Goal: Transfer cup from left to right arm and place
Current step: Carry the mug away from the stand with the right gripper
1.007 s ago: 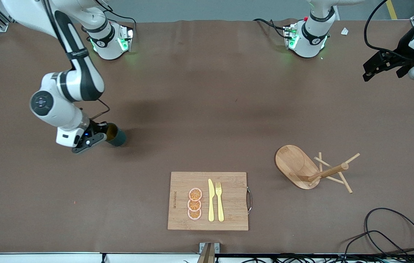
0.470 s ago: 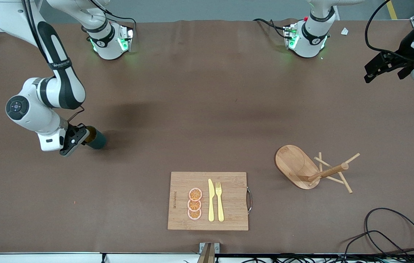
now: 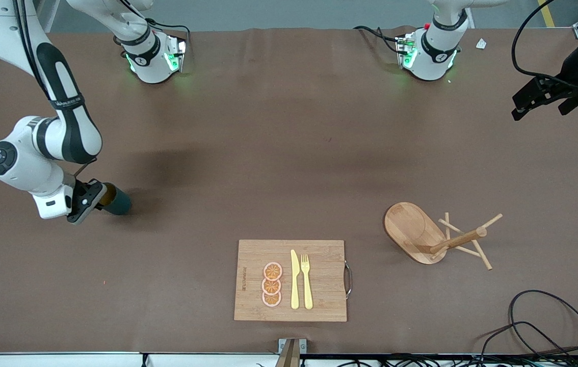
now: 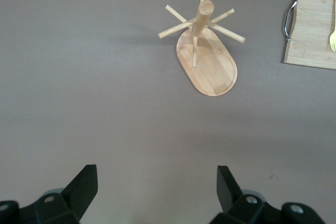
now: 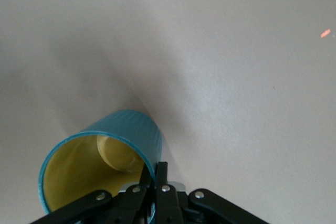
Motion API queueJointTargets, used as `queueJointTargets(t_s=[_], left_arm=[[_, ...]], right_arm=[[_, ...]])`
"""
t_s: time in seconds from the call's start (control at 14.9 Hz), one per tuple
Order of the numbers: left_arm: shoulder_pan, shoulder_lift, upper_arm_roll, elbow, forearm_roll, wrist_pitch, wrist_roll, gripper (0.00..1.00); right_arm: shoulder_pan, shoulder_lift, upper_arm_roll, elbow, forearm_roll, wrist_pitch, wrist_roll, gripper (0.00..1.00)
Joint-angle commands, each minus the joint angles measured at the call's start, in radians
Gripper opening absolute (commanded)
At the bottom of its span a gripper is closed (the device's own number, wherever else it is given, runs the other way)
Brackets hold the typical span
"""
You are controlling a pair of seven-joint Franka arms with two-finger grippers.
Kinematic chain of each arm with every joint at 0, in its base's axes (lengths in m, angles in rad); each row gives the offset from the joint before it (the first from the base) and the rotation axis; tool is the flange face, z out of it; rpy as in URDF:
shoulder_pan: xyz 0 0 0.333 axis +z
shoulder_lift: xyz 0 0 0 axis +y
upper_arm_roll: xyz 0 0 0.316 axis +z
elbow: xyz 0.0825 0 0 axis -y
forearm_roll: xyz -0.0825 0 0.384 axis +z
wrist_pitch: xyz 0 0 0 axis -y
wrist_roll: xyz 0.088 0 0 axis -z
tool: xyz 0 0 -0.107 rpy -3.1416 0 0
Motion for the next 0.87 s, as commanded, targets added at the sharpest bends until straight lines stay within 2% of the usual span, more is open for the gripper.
queueJointTargets(t_s=[0.0,0.4,0.47,0.54,0.6,0.81], left_arm=[[0.003,0.005,-0.004,0.009,0.002,0.008,-0.010,1.00],[0.003,0.002,-0.004,0.009,0.003,0.005,-0.009,1.00],[0.003,0.002,-0.004,0.011,0.003,0.006,-0.010,1.00],[0.002,0.002,-0.006,0.011,0.003,0.006,-0.010,1.00],[0.002,0.002,-0.007,0.011,0.002,0.006,-0.012,1.00],[0.000,0.003,-0.009,0.009,-0.004,0.006,-0.012,1.00]], right_arm=[[-0.043,0.023,0.017,0.025,-0.011,-0.006,-0.017,0.02],[-0.080,0.049,0.018,0.048,0.003,-0.019,0.021,0.02],[-0.081,0.049,0.018,0.048,0.003,-0.017,0.026,0.08],[-0.081,0.050,0.018,0.048,0.003,-0.017,0.024,0.31],[-0.081,0.050,0.018,0.049,0.003,-0.017,0.021,0.99],[-0.084,0.046,0.018,0.072,0.003,-0.034,0.021,1.00]])
